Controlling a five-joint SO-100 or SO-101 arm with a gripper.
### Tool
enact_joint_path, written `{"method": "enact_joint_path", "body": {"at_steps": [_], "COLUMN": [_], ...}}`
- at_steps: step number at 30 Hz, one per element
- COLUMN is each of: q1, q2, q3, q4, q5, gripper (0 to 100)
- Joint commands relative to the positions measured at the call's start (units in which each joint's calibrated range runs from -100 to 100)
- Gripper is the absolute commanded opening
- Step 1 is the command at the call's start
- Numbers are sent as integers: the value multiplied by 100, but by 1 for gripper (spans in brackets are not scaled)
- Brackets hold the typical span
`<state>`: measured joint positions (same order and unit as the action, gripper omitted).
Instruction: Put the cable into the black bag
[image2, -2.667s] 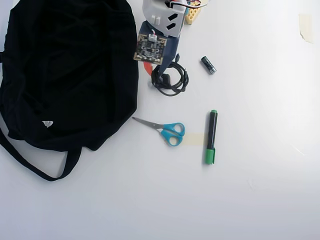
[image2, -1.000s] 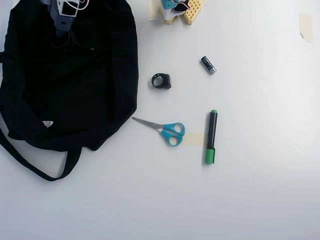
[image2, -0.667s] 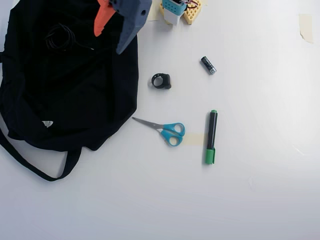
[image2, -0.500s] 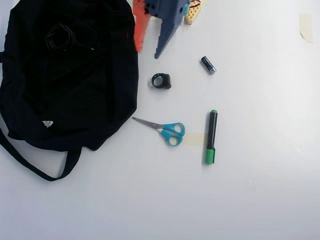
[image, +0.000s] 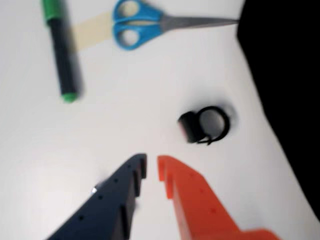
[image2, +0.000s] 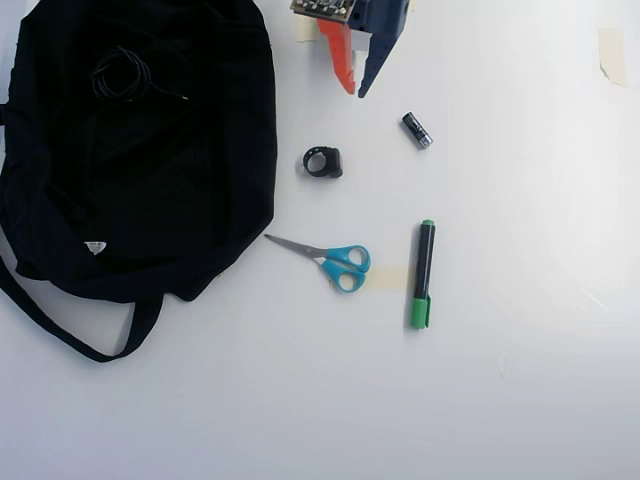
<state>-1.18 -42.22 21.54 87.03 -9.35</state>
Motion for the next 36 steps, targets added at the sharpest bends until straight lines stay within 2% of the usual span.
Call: {"method": "enact_joint_path", "body": {"at_steps": [1, 12, 18, 36], "q1": [-159, -496, -698, -982], "q2": [-583, -2799, -4027, -5720], "q3": [362, 3138, 4270, 7316], "q4": [-30, -1348, -1373, -1330], "q5": [12, 23, 804, 836], "gripper": [3, 3, 3, 3]}}
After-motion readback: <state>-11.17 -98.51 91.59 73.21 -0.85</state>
